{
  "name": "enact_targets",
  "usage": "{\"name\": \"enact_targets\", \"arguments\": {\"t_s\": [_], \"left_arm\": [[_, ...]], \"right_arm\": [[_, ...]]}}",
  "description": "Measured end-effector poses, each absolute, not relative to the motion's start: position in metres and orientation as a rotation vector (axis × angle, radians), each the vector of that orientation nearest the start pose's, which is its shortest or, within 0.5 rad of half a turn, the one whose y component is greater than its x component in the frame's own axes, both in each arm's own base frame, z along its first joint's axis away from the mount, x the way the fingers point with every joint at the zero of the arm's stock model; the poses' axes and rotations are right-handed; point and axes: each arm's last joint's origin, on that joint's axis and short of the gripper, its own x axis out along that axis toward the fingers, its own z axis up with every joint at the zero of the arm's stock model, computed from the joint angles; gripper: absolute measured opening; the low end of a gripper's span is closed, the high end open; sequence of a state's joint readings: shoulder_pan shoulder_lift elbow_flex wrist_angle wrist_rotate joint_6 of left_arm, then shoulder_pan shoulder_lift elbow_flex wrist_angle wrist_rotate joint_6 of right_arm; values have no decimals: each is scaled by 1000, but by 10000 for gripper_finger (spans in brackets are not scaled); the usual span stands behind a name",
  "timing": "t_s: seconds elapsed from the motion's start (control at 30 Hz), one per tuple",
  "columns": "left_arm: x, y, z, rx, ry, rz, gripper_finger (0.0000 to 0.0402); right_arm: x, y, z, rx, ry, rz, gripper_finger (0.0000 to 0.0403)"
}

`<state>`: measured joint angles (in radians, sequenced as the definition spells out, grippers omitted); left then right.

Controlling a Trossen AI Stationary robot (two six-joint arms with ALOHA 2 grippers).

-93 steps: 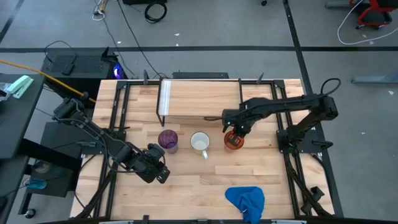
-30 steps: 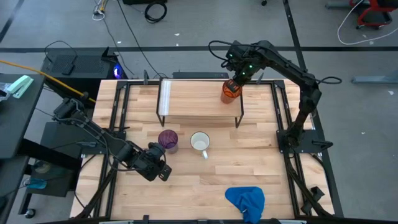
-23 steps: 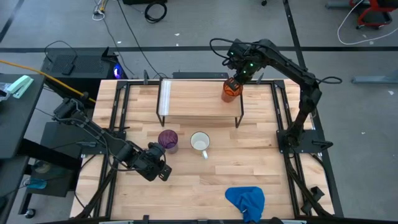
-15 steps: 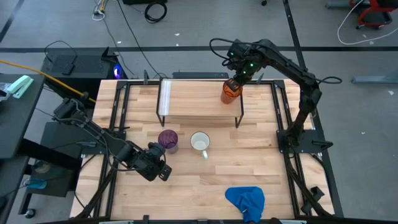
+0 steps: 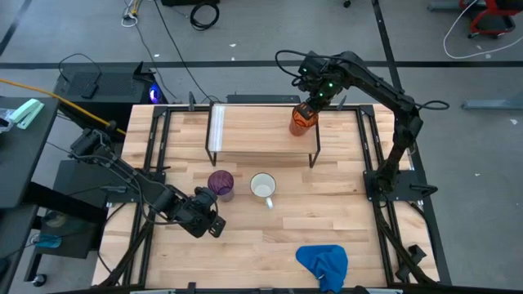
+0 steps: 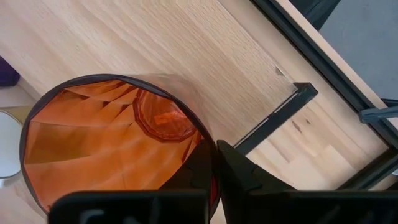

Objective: Stack small to large cups/mugs on shelf
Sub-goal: Put the orange glass on the shelf

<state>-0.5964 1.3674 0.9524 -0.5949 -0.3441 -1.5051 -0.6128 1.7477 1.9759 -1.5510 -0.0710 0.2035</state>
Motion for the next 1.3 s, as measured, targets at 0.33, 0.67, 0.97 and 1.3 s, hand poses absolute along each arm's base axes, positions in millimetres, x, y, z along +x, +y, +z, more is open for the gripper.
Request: {"name": "enact_targets", "arguments": {"t_s": [0.33,0.67,0.97,1.3], "left_arm": [[225,-141,238,-935,842,462,17],[225,-141,238,-935,842,462,19],[225,-141,238,-935,842,462,17],[225,-141,238,-937,842,463,22]], "right_arm": [[261,-180,384,627,1199,-579,44],[261,-180,384,627,1199,-579,53],[264,-183,385,613,1152,-580,53],[264,-183,385,613,1152,-580,53]]}}
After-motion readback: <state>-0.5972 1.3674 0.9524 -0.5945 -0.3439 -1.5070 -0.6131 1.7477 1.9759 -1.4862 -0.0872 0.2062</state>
